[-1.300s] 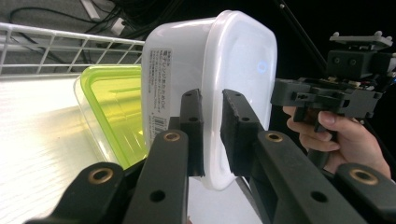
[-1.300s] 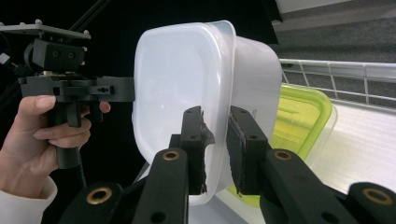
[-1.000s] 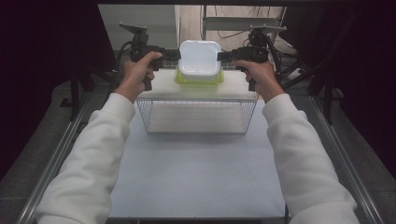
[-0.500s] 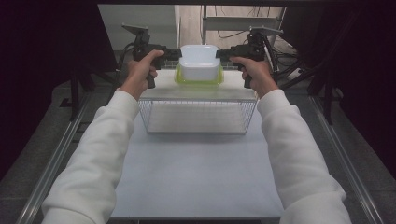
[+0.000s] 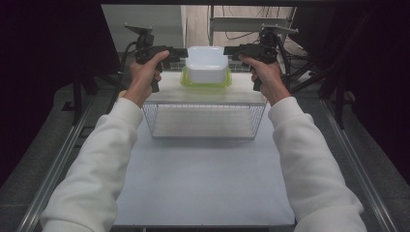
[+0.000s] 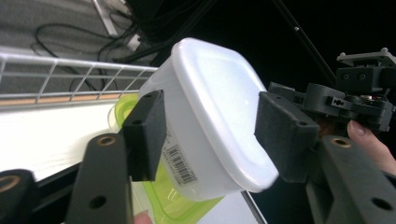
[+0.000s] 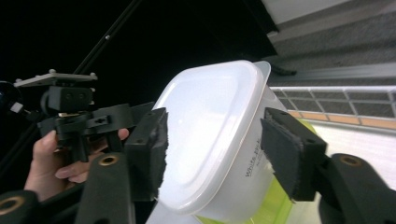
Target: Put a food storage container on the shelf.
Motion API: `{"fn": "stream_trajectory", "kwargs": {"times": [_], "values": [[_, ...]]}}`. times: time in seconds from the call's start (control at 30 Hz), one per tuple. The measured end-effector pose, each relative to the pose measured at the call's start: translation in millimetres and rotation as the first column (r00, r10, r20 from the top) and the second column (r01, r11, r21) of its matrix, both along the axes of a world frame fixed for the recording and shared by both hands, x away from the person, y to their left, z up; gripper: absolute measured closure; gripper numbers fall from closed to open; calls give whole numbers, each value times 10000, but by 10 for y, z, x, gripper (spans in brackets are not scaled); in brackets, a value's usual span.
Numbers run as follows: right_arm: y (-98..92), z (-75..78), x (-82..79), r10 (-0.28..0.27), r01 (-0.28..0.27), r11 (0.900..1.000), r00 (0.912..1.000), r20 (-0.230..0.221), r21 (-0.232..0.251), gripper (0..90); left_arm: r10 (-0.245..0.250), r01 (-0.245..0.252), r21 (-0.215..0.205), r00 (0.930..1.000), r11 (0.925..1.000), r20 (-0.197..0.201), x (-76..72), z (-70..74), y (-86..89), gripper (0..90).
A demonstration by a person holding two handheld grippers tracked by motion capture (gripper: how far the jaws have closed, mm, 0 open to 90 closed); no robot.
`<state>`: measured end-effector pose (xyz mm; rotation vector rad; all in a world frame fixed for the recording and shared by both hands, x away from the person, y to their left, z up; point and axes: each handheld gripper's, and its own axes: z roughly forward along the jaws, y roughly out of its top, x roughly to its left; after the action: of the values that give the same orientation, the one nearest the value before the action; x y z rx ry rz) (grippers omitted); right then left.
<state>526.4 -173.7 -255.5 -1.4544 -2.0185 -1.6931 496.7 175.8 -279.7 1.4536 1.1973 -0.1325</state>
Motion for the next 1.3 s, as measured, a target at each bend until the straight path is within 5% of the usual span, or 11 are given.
{"fn": "stream_trajectory", "kwargs": {"times": [0.13, 0.47, 0.73, 0.9, 1.3], "values": [[-6, 28, -120, 118, -94, 9989, 9985, 530, -451, 345, 23, -40, 596, 9996, 9982, 274, -104, 41, -22, 358], [-72, -11, -311, 500, -448, 9977, 9930, 1065, -508, 317, -18, -17, 544, 9979, 9985, 645, -341, -3, 48, 315], [-133, -58, -540, 829, -662, 9917, 9844, 1552, -1099, 286, -130, 54, 735, 9946, 9973, 1030, -572, -65, 95, 317], [-221, -66, -755, 981, -715, 9874, 9764, 1922, -1409, 283, -352, 209, 974, 9884, 9950, 1476, -868, -83, 122, 324], [-510, -458, -1356, 990, -448, 9752, 9642, 2460, -2169, 283, -755, 568, 1181, 9842, 9914, 1604, -1520, -520, 150, 317]]}}
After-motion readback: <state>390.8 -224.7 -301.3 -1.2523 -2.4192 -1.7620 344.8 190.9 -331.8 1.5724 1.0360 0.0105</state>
